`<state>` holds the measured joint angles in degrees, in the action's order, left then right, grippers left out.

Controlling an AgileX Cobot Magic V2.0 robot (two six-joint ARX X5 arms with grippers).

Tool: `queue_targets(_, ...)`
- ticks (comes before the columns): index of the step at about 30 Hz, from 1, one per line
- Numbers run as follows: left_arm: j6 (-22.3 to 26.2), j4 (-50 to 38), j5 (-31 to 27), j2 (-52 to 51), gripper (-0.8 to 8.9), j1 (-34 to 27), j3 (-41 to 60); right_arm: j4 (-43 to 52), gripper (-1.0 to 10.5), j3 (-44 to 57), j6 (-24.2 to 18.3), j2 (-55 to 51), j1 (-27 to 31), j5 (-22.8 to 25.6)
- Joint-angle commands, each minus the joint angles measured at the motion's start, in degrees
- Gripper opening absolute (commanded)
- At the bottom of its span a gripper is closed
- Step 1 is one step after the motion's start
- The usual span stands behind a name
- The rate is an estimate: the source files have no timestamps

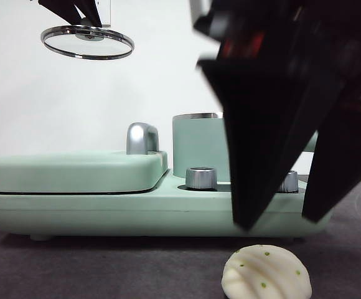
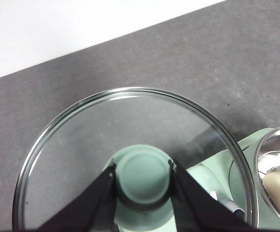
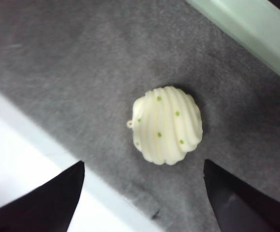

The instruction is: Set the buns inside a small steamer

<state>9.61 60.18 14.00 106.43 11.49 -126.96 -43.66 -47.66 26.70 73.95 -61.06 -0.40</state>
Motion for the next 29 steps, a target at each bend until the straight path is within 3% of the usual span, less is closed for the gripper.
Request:
queue_targets(1,-0.2,-1.4,0.4,0.4,0.16,0.2,-2.0,1.6,3.9,-0.3,-0.2,3.5,-0.6,1.0)
queue_targets(6,-0.2,-1.4,0.4,0.4,0.16,0.2,-2.0,5.2,3.9,-0.3,-2.2,8.5,0.4,0.8)
queue_targets(18,-0.2,-1.5,0.4,0.4,0.16,0.2,-2.0,6.8,3.9,-0.3,-2.3,12.5,2.4,3.5)
queue_targets(23,-0.2,-1.5,0.4,0.4,0.16,0.2,-2.0,7.3,1.5,-0.3,-2.2,12.5,2.4,3.6)
queue_targets(29,-0.2,-1.5,0.4,0.4,0.16,0.2,-2.0,5.0,1.3,-2.3,-2.0,12.4,2.4,3.4)
